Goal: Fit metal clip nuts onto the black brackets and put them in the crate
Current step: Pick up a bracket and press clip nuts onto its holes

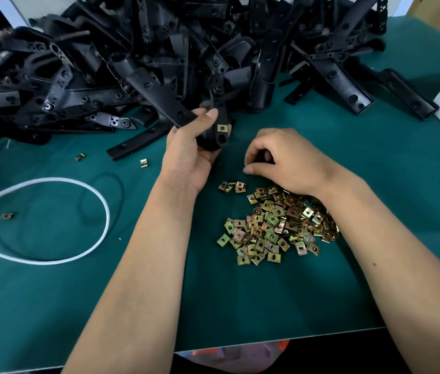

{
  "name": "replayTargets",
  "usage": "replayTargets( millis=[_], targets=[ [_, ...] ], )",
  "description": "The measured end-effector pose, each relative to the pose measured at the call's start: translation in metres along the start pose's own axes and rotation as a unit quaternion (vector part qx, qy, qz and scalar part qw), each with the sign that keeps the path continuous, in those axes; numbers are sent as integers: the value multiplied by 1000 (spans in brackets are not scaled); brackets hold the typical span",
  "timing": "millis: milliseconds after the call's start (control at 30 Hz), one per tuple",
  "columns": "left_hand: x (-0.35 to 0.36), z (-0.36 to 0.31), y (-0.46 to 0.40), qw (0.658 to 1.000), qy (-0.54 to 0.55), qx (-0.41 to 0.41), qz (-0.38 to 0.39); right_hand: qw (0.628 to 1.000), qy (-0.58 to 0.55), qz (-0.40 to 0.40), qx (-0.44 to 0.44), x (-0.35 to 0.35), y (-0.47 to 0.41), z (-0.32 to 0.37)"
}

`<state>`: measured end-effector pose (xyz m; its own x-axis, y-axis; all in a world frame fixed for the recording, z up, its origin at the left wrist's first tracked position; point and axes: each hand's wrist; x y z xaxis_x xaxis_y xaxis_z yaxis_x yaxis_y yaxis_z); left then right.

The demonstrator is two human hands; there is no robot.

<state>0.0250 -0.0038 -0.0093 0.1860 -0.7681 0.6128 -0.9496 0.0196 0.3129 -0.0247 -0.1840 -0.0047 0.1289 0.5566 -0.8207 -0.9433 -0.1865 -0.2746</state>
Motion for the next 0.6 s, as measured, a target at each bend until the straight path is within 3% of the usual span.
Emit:
replayTargets(
  millis=[167,333,467,600],
  targets=[
    [0,1,0,999,-31,3,11,989,-105,-96,50,2,0,4],
    [0,3,3,994,-78,-1,75,908,-353,-176,139,7,-2,9],
    [2,7,8,987,-113,-8,116,860,-438,-201,168,8,-3,12],
    [4,7,10,988,-101,-15,119,836,-473,-213,177,7,-2,12]
  ],
)
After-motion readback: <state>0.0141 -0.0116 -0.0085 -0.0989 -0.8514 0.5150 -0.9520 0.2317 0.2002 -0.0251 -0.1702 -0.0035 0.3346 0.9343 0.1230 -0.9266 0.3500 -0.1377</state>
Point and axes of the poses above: each hand's wrist, its own y-axis away from the middle knuckle, its own x-axis out of the palm, z = x × y, and after that the axes turned 9 degrees about -z, right-handed
